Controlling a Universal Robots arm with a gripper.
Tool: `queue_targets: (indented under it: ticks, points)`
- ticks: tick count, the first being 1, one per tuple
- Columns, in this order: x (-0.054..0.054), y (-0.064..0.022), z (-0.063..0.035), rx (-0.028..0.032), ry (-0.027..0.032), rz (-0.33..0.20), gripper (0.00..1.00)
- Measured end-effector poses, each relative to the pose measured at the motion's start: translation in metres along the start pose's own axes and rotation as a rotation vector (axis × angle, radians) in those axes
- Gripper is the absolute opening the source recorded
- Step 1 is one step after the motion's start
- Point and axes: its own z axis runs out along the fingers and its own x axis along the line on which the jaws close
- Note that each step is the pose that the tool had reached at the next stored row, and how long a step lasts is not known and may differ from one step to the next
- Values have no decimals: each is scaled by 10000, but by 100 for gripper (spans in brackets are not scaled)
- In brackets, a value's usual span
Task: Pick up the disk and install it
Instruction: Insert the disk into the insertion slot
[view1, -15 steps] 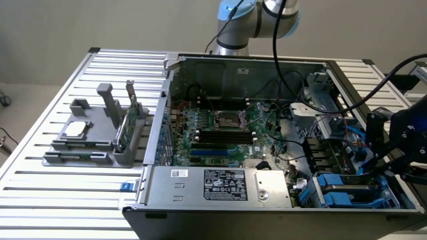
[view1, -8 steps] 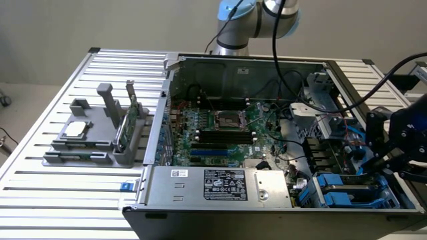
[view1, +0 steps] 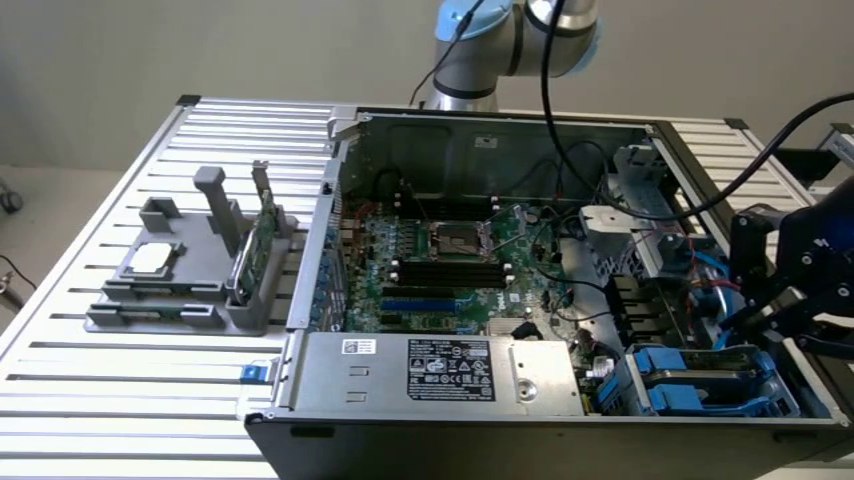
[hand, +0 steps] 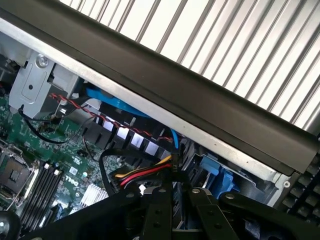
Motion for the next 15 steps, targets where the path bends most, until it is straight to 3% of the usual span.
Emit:
queue_targets:
  ticks: [7, 12, 15]
  points:
    - [9, -17, -16, -50, 135, 89, 16]
    - [27, -53, -15, -27, 152, 104, 16]
    - [36, -71, -14, 29, 179, 113, 16]
